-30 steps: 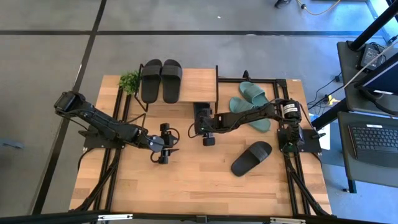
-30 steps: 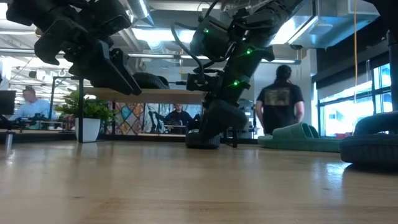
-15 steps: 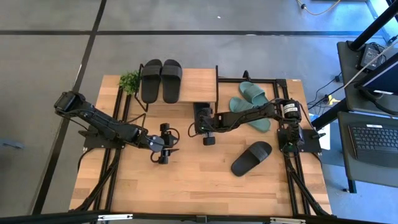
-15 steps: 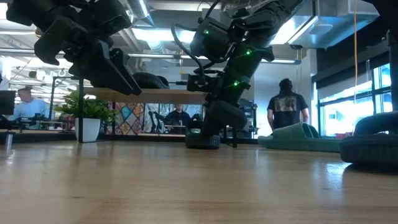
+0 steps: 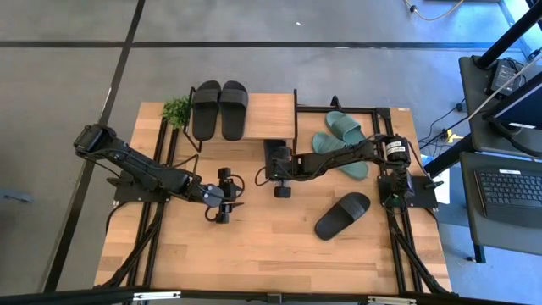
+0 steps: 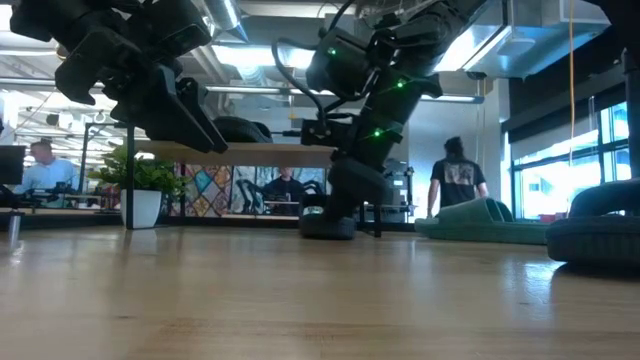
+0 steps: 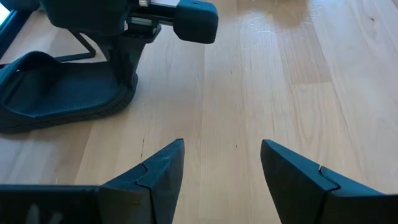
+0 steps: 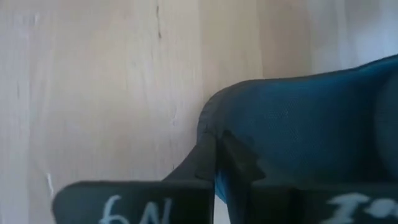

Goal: Pick and place slides into the shelf
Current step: Put the black slipper under the shelf

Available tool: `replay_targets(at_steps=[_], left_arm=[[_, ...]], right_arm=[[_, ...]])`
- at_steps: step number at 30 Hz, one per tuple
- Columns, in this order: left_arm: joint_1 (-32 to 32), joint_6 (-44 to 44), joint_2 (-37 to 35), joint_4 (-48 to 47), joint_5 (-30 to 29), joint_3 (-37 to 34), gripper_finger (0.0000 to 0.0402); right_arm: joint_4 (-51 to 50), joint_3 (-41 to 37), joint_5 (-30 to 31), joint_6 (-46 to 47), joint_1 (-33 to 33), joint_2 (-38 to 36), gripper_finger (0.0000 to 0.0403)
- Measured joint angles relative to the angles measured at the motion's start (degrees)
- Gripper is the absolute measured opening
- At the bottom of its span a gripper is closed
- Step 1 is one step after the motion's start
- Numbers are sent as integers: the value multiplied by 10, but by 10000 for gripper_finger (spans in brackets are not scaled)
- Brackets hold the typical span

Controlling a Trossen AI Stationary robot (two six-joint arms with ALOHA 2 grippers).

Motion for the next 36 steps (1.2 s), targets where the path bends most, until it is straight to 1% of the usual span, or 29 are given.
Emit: replay_targets(at_steps=[2, 5, 7, 14, 21, 25, 36], left_arm=[[0, 0, 0, 0, 0, 0, 204], [0, 0, 0, 0, 0, 0, 204], [0, 0, 0, 0, 0, 0, 204], [0, 0, 0, 0, 0, 0, 204], [0, 0, 0, 0, 0, 0, 204], [0, 0, 0, 0, 0, 0, 204], [0, 0, 0, 0, 0, 0, 204]], right_arm=[[-7, 0, 9, 14, 1, 0, 9], [-18, 0, 45, 30, 5, 0, 9], [-23, 0, 59, 37, 8, 0, 9], [-51, 0, 61, 46, 9, 0, 9], [-58, 0, 62, 42, 7, 0, 9], [-63, 0, 82, 42, 4, 0, 9], [-58, 0, 101, 21, -6, 0, 13]])
